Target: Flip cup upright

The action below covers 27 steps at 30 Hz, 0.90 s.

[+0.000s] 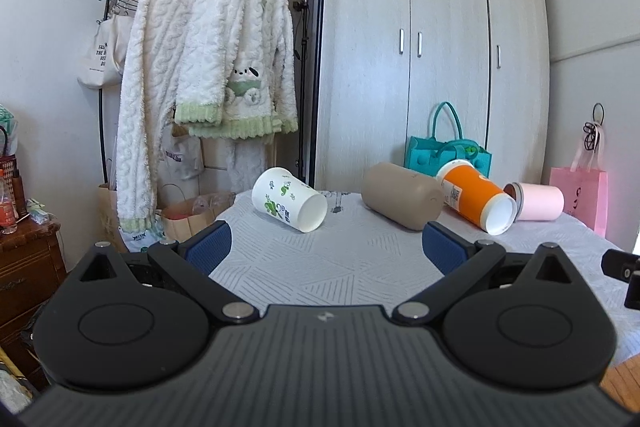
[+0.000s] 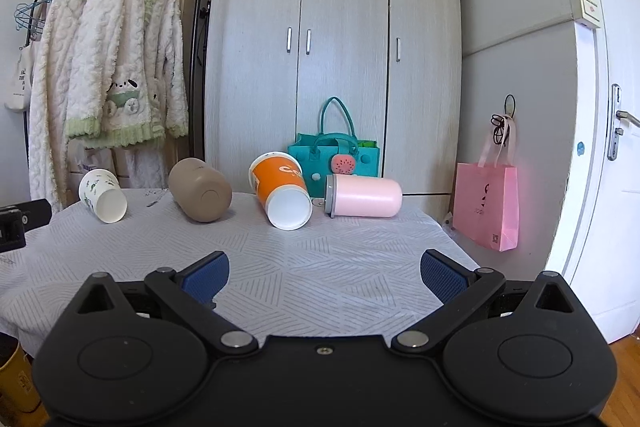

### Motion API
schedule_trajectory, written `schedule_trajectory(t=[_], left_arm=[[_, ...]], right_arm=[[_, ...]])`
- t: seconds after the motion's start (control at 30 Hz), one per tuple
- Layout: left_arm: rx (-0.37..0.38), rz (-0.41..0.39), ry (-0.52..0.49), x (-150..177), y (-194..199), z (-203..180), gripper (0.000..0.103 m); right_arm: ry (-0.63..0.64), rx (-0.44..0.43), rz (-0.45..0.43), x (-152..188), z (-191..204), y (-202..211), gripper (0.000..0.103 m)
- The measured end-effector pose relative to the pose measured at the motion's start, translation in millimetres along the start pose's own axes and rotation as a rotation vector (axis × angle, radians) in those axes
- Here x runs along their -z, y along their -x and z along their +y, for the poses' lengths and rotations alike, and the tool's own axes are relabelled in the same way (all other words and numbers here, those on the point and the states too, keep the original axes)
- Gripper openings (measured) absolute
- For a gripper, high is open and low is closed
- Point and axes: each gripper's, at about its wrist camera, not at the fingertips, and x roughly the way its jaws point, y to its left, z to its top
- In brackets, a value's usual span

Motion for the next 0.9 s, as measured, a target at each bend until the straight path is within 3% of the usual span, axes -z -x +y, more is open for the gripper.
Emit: schedule_trajectory(t=[0.27,0.43,0.67,0.9], left_arm=[[0.068,-0.042,0.054,0.7,6.4,5.6,0.103],[0.045,-0.044,0.050,0.5,4.4,5.1,0.103],[0.056,-0.010,0.052,1.9,1.5,6.9,0.103],[0.074,0.030,-0.023,2.6,3.0,-3.5,0.103]], right_arm=[[0.001,-0.026,-0.020,-0.7,-1.3,2.3,0.103],[0.002,-0.029,-0.025,-1.6,-0.4,1.1,0.103],[0.006,-0.025,-0.022,0.0,1.3,0.7,0.103],[0.025,-0.001,-0.016,-2.8,1.8,3.7,0.103]])
